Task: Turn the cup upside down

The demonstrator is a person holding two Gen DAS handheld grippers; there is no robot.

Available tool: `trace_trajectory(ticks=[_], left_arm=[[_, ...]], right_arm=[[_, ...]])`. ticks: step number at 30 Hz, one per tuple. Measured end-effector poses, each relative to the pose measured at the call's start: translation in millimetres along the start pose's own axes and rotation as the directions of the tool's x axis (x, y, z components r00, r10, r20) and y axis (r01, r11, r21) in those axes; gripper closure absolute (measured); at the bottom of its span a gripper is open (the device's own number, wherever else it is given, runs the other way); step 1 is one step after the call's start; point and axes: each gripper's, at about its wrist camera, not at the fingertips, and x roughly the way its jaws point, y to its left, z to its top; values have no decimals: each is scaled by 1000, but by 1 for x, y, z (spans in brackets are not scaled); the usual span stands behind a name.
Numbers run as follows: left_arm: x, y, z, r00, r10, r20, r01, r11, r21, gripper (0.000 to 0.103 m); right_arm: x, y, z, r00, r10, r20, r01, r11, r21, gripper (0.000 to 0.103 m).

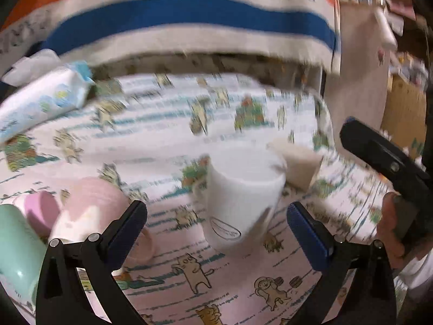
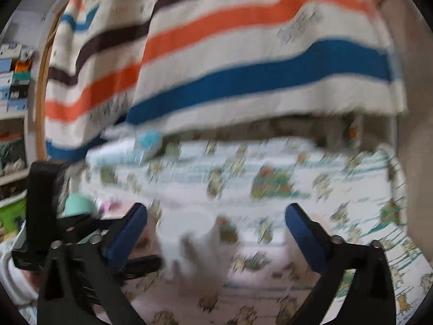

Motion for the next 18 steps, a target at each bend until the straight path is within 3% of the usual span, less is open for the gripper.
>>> trace_trajectory(ticks=[5,8,12,16,18], left_arm=[[-31,1,2,981,163,103,-158,986,-52,1],[-48,6,-1,968,187,167,-170,979,-111,1],[-58,8,-5,938,248,242,-227,967,-113,1],[-57,14,-12,926,268,265,-242,962,-125,1],[-51,13,-18,916,304,262,-283,952,-114,1]], right_arm=[[1,1,2,1000,-20,7,20,1000,-8,0],[3,6,-2,999,-41,3,41,998,-39,0],[8,13,-10,998,-69,-9,68,995,-79,0],[20,14,-17,995,-87,-58,82,993,-84,0],[25,13,-18,992,-90,-84,83,993,-81,0]])
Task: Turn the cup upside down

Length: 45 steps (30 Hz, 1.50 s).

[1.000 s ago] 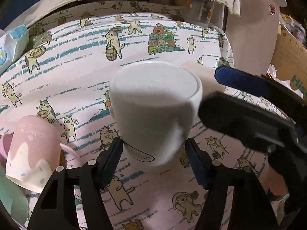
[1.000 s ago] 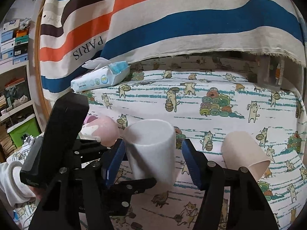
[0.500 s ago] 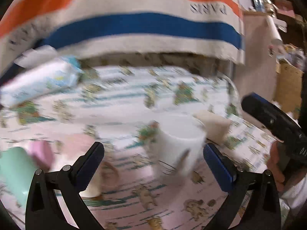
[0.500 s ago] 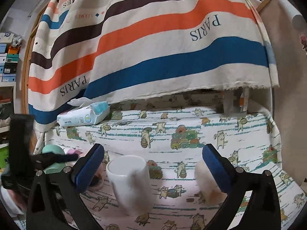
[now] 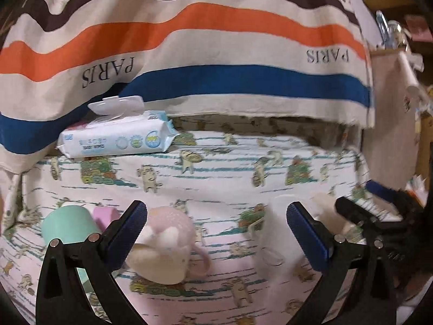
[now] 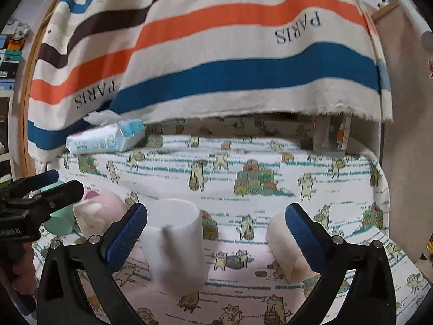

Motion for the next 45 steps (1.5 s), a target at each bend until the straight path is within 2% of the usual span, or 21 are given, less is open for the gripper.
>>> trace_trajectory(ticks=[9,12,18,25,45], left_arm=[[18,-1,-13,996,5,-94,-4,1000,13,0],[15,3,-13,997,4,-79,-4,1000,-7,0],[13,-2,-13,997,4,-75,-3,1000,15,0],[12,2,-12,996,29,-81,-29,1000,-5,0],[7,-1,-12,996,41,-82,-41,999,4,0]], right_arm=[[20,0,-4,994,-58,-95,56,998,-17,0],[22,-1,-4,992,-61,-108,60,998,-14,0],[22,-2,-4,992,-67,-111,66,998,-10,0],[20,0,-4,993,-67,-100,65,998,-24,0],[19,-2,-3,992,-78,-99,77,997,-14,0]])
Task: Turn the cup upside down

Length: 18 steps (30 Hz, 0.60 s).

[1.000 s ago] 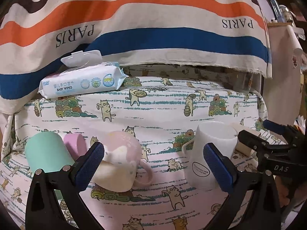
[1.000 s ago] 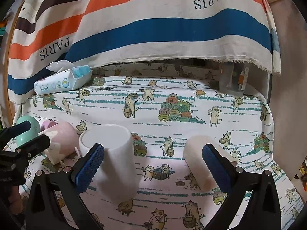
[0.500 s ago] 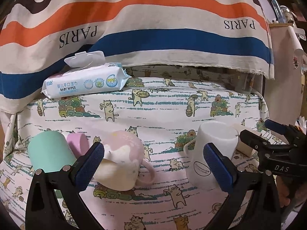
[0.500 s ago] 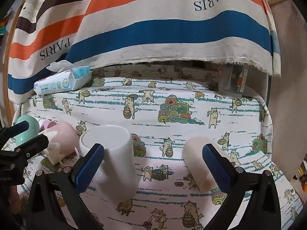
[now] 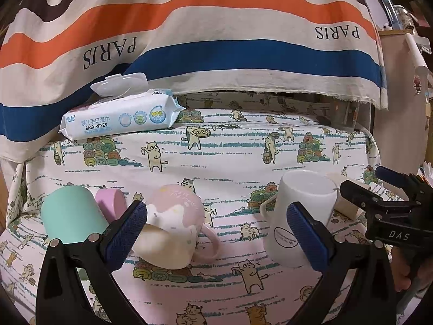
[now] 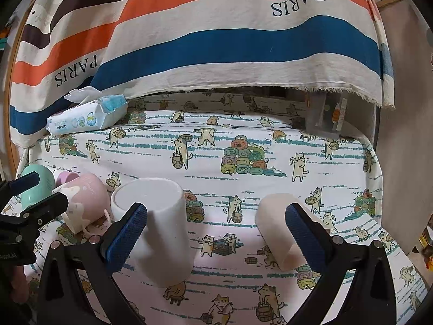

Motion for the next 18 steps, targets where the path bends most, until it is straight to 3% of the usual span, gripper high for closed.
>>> trace_trajectory(ticks=[18], left_arm=[[0,2,-1,1000,5,2,-5,1000,1,0]], right_arm=[[0,-2,0,1000,-5,2,5,1000,3,0]])
